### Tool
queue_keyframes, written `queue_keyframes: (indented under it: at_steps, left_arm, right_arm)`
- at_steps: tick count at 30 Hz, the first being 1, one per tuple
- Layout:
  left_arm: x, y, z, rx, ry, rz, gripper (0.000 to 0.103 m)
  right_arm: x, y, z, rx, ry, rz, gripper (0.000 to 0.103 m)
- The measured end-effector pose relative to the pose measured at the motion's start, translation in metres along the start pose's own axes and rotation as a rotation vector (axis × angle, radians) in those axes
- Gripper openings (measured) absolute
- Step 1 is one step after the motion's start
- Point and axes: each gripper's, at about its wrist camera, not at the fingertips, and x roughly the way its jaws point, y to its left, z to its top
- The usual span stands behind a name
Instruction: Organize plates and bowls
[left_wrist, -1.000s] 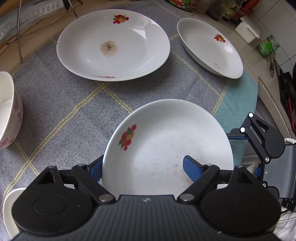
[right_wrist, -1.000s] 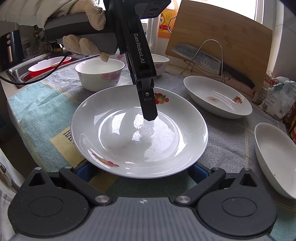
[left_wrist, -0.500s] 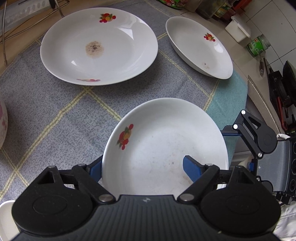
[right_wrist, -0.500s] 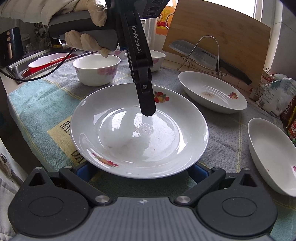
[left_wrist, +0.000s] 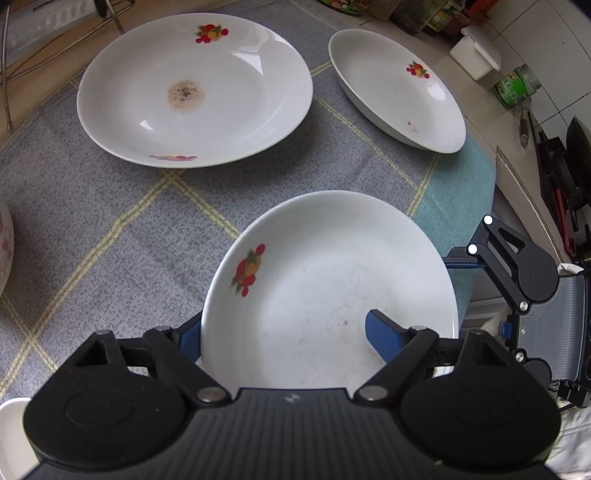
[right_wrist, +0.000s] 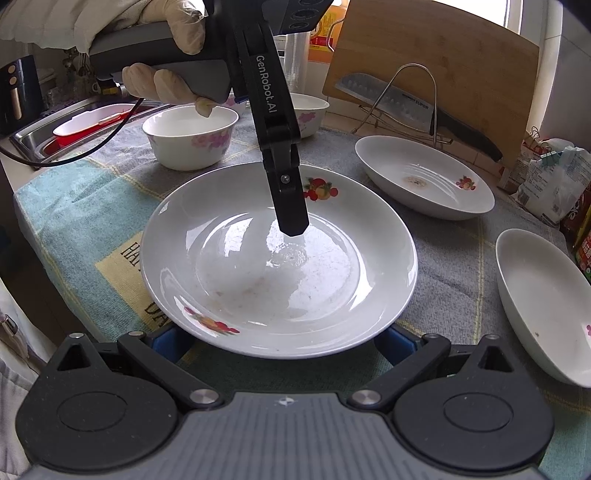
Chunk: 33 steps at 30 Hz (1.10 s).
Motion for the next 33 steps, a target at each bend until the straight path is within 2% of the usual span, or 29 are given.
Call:
queue_keyframes:
  at_steps: [14,33]
  left_arm:
    - [-0.009,-0.009,0.007,0.015,-0.03,0.012,0.087]
    - [-0.009,-0.044,0.048,0.055,-0.073,0.035,0.087]
  right_arm:
    - [-0.013,-0.01,0.004,0.007,-0.012,0.003,0.103]
    - [-0.038,-0.05,0.001,-0.01,-0.031,-0.017,0.103]
